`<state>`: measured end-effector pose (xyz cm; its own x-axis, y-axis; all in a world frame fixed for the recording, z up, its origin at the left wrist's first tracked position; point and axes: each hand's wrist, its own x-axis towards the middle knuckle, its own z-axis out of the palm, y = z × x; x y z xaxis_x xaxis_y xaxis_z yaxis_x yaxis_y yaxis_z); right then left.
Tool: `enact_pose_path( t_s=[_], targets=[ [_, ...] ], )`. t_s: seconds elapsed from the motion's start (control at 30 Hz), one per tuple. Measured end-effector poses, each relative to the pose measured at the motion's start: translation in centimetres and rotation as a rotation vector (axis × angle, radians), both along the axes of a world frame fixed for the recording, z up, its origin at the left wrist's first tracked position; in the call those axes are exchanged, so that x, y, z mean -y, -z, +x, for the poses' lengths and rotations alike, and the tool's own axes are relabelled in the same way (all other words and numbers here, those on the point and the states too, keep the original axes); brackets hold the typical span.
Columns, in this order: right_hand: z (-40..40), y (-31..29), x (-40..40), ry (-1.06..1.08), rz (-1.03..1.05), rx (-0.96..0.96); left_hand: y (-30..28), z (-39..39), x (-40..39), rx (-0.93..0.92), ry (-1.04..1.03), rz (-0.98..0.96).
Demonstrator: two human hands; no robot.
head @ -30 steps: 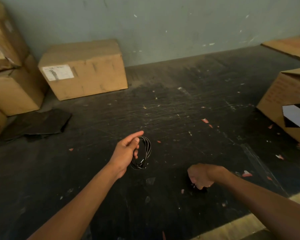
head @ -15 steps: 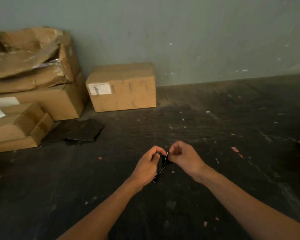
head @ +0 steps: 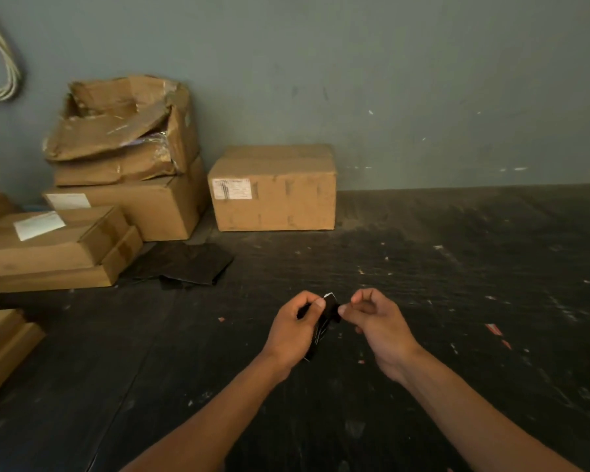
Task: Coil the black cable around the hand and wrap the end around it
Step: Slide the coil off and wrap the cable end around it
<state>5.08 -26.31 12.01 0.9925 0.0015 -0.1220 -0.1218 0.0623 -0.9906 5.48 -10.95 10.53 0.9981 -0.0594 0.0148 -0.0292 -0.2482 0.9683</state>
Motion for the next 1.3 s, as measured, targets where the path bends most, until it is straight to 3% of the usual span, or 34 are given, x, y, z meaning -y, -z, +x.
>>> enact_pose_path(
  t_s=[0.13, 0.33, 0.6, 0.87, 1.13, 1.3],
  targets=[
    [0.0, 0.1, 0.2, 0.032, -0.005, 0.011, -0.2, 1.1, -0.9, -0.054, -0.162, -0.116],
    [0.2, -0.1, 0.3, -0.076, 0.099, -0.1, -0.6, 1.3, -1.6, -0.06, -0.029, -0.145],
    [0.1, 0.0, -0.4, -0.119, 0.038, -0.133, -0.7, 0.9, -1.7, -0.048, 0.111, -0.066],
    [-0.4, 0.6, -0.2, -0.063, 0.092, -0.176, -0.3, 1.3, -1.6, -0.134, 0.047, -0.265],
    [-0.7, 1.3, -0.8, -0.085, -0.001, -0.292, -0.3, 1.8, -1.4, -0.033, 0.012, -0.261],
    [-0.9, 1.4, -1.7, -0.083, 0.064, -0.451, -0.2, 1.6, -0.8, 0.04, -0.003, -0.12]
  ],
)
